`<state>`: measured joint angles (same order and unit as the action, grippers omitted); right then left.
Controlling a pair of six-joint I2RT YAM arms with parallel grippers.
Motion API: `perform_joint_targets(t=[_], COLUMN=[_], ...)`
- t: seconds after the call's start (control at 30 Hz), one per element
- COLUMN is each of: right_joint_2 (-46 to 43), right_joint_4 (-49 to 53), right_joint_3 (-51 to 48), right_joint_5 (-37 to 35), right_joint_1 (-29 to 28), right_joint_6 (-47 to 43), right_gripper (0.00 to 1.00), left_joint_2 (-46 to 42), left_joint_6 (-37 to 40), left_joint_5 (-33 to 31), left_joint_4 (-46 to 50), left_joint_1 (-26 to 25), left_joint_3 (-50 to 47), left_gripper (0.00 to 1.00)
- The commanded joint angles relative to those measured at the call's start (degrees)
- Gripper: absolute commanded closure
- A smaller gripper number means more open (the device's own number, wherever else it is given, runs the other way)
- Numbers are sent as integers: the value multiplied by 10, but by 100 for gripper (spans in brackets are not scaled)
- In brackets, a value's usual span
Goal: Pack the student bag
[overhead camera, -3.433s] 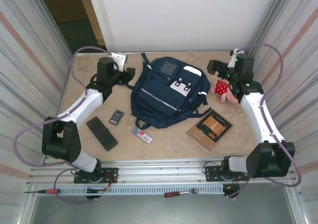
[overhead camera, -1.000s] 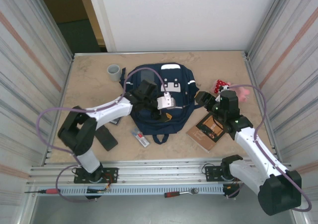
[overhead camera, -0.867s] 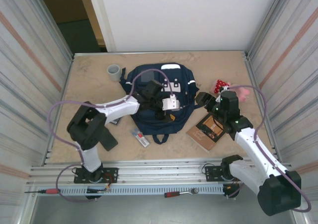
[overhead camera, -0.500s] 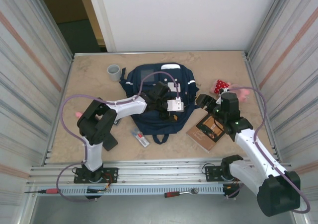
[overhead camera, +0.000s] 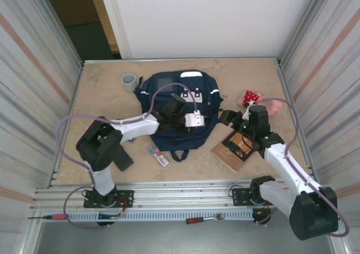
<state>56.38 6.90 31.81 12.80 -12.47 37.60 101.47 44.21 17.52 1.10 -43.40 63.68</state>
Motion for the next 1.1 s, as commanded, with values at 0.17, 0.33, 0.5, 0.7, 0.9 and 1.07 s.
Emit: perform_joint_targets(t=[0.17, 0.33, 0.5, 0.7, 0.9, 1.07], right_joint_2=[77, 120, 180, 193, 161, 195], right_joint_4=[-102, -108, -73, -91, -216, -295], right_joint_3=[2, 17, 69, 75, -21, -60], right_joint_5=[123, 157, 189, 130, 98, 73], right_joint_1=[37, 40, 42, -28, -52, -75], right_joint_6=[-133, -304, -391, -380, -227, -199], right_gripper=[12, 18, 27, 30, 32, 33], left_joint_2=[-164, -203, -221, -224, -218, -217], left_joint_6=[-68, -51, -46, -48, -43, -37], left_joint_5=[213, 281, 318, 342, 360, 372], left_joint_4=[9, 52, 71, 72, 76, 90], left_joint_1=[106, 162, 191, 222, 236, 241], left_joint_3=[-24, -15, -8, 1, 9, 20], left_gripper=[100, 100, 100, 100, 100, 100])
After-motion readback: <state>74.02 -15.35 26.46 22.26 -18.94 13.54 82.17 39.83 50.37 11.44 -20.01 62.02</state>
